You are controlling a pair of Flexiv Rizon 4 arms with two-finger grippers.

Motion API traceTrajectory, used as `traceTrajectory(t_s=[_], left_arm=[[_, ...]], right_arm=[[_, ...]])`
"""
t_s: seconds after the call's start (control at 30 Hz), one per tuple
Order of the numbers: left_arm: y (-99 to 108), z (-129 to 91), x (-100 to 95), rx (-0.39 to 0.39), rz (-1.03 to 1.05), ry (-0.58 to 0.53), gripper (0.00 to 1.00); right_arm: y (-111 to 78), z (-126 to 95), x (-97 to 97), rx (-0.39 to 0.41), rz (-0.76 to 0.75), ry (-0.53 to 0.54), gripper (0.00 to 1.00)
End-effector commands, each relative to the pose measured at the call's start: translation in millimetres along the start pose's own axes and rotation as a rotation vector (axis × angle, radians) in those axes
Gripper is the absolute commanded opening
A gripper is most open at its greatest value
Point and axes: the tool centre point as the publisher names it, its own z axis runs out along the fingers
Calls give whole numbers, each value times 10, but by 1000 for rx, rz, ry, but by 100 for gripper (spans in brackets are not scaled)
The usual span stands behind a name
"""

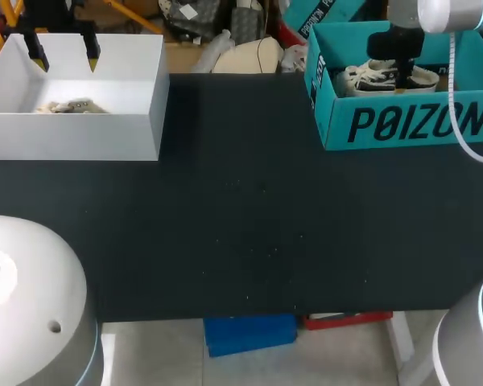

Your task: Take the shoe out of the shoebox, open the shoe tongue, remove and reinsert the insole, then place the shoe into the shoebox

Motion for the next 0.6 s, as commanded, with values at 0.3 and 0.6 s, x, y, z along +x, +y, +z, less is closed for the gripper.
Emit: traceTrajectory(t_s=[0.3, 0.6], left_arm=[[3, -6, 4, -1, -1, -2, 100], [3, -6, 4, -1, -1, -2, 100]], right_arm=[[-18, -248, 86, 68, 93, -53, 0], [-170, -816, 336, 43, 136, -149, 0]])
